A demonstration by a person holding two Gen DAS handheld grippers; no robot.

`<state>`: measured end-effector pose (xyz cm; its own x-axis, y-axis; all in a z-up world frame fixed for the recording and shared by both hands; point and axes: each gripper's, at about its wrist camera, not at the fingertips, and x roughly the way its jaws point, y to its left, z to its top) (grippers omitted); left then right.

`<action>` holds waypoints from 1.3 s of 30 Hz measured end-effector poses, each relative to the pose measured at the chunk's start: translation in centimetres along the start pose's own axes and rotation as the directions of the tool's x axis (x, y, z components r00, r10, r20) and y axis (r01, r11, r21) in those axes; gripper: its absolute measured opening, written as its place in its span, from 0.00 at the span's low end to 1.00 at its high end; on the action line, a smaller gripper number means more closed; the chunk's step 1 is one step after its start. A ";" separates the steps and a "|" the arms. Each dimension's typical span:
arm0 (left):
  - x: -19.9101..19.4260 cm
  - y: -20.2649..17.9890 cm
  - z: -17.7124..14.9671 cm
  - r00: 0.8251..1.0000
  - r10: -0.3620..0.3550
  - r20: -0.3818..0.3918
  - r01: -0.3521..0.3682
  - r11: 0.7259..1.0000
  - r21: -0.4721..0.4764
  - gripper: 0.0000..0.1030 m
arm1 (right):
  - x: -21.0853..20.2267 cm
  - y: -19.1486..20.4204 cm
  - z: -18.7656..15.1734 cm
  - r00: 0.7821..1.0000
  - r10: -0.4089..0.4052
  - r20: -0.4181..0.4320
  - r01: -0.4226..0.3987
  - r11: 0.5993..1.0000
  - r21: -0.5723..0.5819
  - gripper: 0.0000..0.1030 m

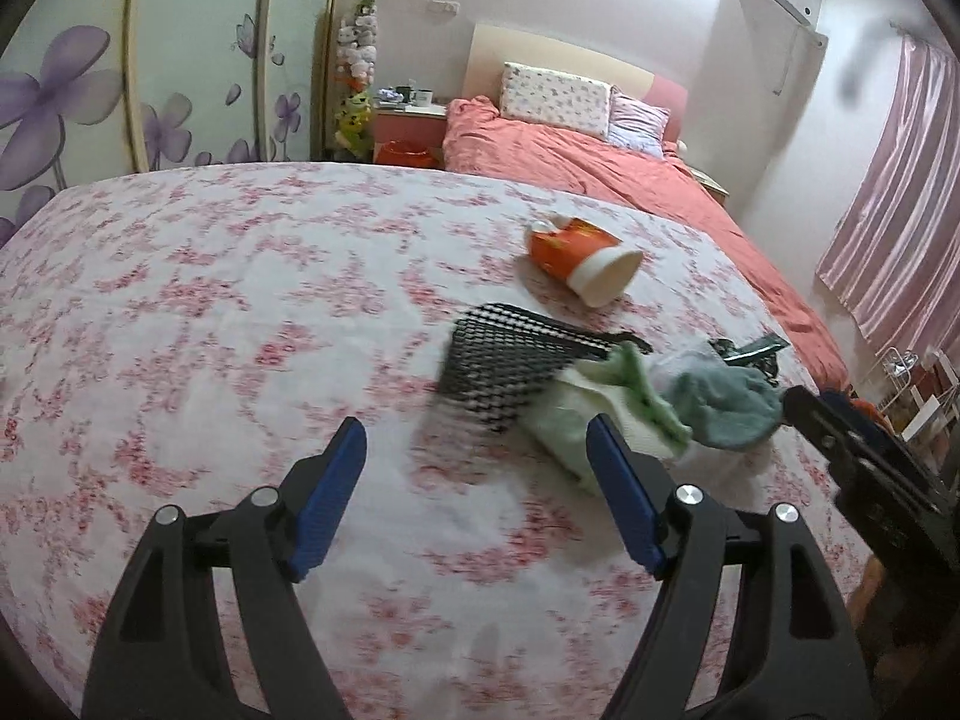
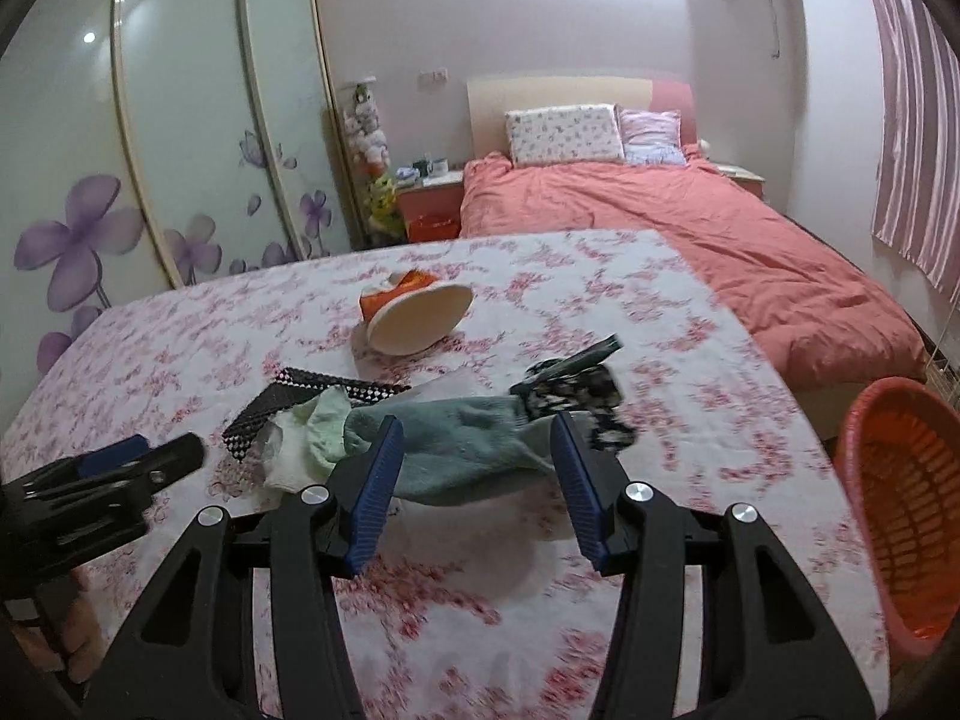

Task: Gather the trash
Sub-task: 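Grasp the green cloth with the left tool while the right tool grasps grey-green towel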

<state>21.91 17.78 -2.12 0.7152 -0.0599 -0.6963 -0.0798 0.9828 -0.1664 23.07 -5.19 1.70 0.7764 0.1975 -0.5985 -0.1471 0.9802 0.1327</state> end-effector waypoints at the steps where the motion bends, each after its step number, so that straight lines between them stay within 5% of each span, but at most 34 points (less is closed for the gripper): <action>1: 0.0 0.3 0.0 1.000 0.003 0.002 -0.003 1.000 0.000 0.72 | 0.4 0.2 -0.1 1.000 -0.004 -0.009 0.004 1.000 -0.001 0.50; 5: 0.2 1.3 -0.1 1.000 0.005 -0.003 -0.005 1.000 -0.011 0.72 | 2.2 0.8 -0.7 0.996 -0.039 -0.075 0.038 0.999 -0.021 0.47; 12: 1.0 1.8 -0.3 1.000 -0.002 -0.020 0.002 1.000 -0.024 0.72 | 2.3 1.4 -1.2 0.994 -0.075 -0.080 0.070 0.995 -0.066 0.14; 25: 1.6 -2.3 -0.8 0.997 -0.073 -0.034 0.074 0.997 0.022 0.71 | -2.1 -0.8 -0.1 0.995 -0.082 0.049 0.083 0.996 -0.023 0.12; 34: 4.1 -6.1 -0.7 0.996 -0.059 -0.070 0.063 0.996 0.062 0.62 | -2.6 -3.1 -1.0 0.994 -0.100 0.037 0.100 0.995 0.015 0.12; 39: 5.3 -7.1 -1.0 0.993 -0.058 -0.101 0.066 0.995 0.077 0.37 | -2.7 -4.2 -1.5 0.994 -0.101 0.029 0.100 0.994 0.039 0.12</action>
<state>25.60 10.32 -5.32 0.6449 -0.1345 -0.7523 0.0213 0.9872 -0.1582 20.64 -9.82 1.59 0.8048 0.0973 -0.5855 -0.0450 0.9936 0.1033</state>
